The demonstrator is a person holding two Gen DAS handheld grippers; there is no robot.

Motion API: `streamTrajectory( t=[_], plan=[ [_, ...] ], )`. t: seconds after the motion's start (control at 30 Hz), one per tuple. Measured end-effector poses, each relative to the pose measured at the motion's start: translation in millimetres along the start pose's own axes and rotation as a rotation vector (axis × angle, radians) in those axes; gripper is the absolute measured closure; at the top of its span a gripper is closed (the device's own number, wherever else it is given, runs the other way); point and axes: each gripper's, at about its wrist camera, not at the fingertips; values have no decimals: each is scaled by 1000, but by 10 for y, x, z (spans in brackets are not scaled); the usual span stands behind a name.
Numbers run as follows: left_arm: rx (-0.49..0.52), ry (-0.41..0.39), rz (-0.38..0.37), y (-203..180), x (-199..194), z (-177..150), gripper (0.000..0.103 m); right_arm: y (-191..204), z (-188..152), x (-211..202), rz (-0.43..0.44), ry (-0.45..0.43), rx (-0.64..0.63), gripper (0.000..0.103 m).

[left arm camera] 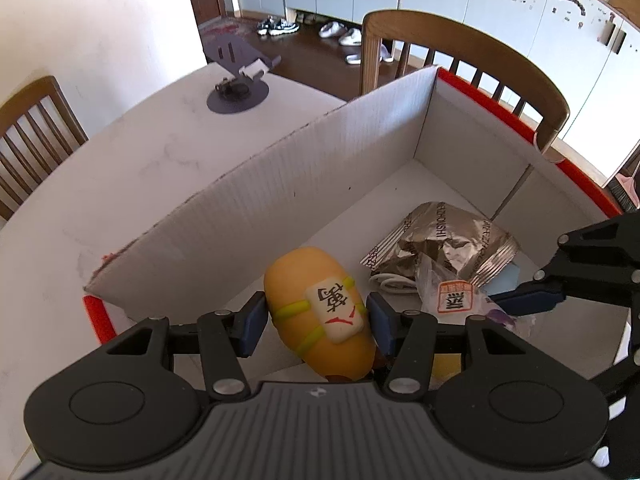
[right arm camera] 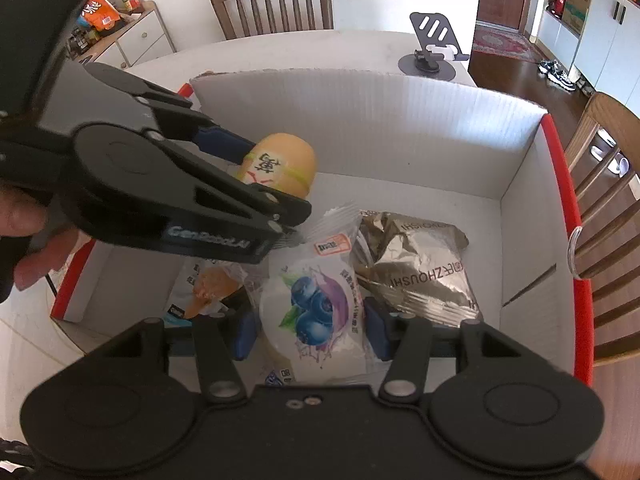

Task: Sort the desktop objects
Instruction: 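Lower both grippers into the shoebox and open them to release both items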

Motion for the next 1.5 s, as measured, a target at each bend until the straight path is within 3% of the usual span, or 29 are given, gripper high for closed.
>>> streamTrajectory(
  t=[0.43, 0.57, 0.7, 0.83, 1.5],
  plan=[
    [-20, 46, -11, 9, 158, 31, 50, -19, -24, 32, 17, 4, 1, 48],
    [-32, 36, -9, 22, 134, 40, 45, -29, -15, 25, 29, -1, 6, 43],
    [-35, 12, -3, 17, 49, 34, 34, -15, 5, -3, 36, -13, 1, 38],
    [-48, 1, -4, 28, -35, 35, 34, 15, 21, -52, 39, -25, -6, 31],
    [-110, -82, -18, -25, -613, -92, 33, 61, 20, -369, 36, -82, -30, 25]
  ],
)
Point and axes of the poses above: each gripper's, at about its wrist camera, not at the fingertips, and x roughly the way its jaws point, y to its left, z to its top, and after that the axes turned 5 degrees about -y, right-handed
